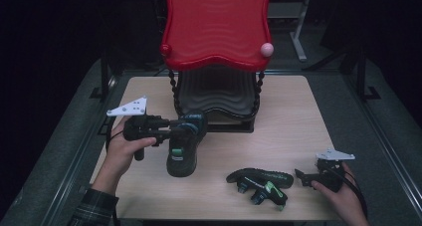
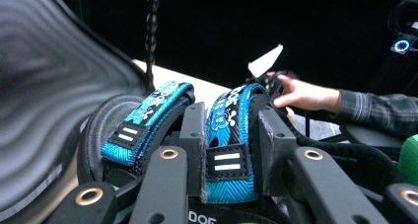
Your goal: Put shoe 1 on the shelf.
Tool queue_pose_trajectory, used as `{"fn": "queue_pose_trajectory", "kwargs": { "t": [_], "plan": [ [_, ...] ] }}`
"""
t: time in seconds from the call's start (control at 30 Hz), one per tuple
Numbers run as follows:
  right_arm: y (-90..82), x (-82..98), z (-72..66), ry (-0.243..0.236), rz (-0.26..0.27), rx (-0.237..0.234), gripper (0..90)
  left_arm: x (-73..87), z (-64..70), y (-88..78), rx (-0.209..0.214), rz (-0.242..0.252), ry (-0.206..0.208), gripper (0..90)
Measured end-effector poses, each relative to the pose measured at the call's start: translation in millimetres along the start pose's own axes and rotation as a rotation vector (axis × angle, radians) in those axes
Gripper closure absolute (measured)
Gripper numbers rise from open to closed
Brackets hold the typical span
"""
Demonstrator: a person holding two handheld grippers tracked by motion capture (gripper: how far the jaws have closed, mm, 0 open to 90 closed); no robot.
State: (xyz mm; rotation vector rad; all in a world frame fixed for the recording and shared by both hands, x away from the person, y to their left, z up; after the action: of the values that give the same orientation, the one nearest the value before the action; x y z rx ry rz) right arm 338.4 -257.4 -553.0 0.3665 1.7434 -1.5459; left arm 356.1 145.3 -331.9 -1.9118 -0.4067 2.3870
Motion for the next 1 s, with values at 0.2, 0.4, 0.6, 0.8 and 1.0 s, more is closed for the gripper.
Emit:
{"fn": "queue_pose_trajectory", "kwargs": {
  "t": [0.2, 0.4, 0.6, 0.8, 1.0],
  "plan": [
    [-0.1, -0.1, -0.4, -0.001, 0.001, -0.003, 0.0, -30.5, 2.0, 2.7, 0.002, 0.013, 0.032, 68.6],
    [-0.1, -0.1, -0.4, -0.001, 0.001, -0.002, 0.0, -60.0, 4.8, 4.6, 0.007, 0.037, 0.057, 68.7],
    [0.0, -0.1, -0.3, 0.000, 0.002, -0.001, 0.0, -92.3, 6.0, 7.2, -0.008, 0.040, 0.095, 68.9],
    [-0.1, 0.0, -0.4, 0.000, 0.000, -0.001, 0.0, -125.6, 2.0, 8.8, -0.026, 0.044, 0.130, 69.0],
    [-0.2, 0.1, -1.1, -0.001, -0.001, -0.005, 0.0, -162.3, -1.1, 8.0, -0.042, 0.063, 0.164, 69.0]
  ]
}}
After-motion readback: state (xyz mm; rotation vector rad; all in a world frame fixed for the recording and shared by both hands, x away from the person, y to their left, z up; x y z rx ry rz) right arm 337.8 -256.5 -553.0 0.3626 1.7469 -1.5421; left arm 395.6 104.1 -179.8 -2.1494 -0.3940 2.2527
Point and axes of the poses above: each handheld gripper's, and its own axes: y roughly forward along the jaws, x roughly out of its underside, z roughly to its right, the point moved 10 cm from there along y, roughly forward along the jaws, and after that the axes turned 4 degrees about x, right-handed, at the moved point
